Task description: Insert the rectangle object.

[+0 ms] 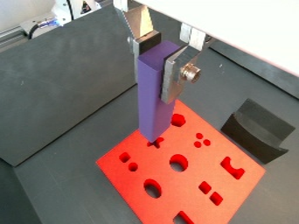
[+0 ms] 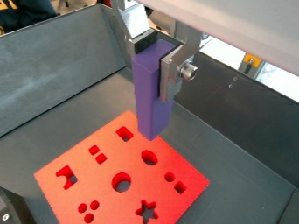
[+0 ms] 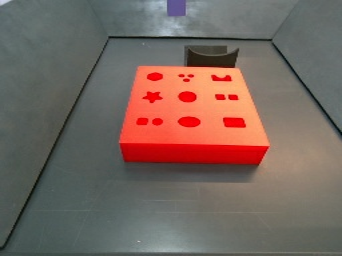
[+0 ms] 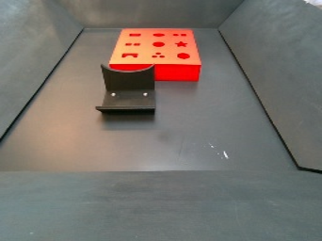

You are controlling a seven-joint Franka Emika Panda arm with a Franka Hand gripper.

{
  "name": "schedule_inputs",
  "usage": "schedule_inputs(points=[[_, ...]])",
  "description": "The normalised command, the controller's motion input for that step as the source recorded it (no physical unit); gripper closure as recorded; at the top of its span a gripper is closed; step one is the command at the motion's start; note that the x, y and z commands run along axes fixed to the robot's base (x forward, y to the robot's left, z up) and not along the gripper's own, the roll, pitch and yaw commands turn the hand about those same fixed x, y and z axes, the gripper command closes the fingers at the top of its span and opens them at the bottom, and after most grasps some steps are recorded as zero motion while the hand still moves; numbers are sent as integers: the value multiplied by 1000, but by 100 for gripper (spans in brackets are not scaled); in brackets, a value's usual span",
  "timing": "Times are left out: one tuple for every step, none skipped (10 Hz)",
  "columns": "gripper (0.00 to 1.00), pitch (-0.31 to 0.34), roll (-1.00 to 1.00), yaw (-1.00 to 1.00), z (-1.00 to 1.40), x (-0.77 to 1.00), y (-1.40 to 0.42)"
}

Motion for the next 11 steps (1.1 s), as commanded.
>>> schedule_inputs(points=[[100,-66,186,-171,-323,0,-157],[100,-33,443,-349,-494,271,-434],[100,-60,379,-377,-583,363,-497],[100,-39,300,-374,-669,471,-374],[100,-31,219,-420,-534,617,-271],[100,-19,164,-454,-417,631,-194],[100,-3,120,-449,-297,663,-123],[100,0,40,-449,-169,574,-6],[100,0,0,0,-31,0,0],[100,-53,-69,-437,-286,374,0],[100,-101,-126,-554,-283,560,14]])
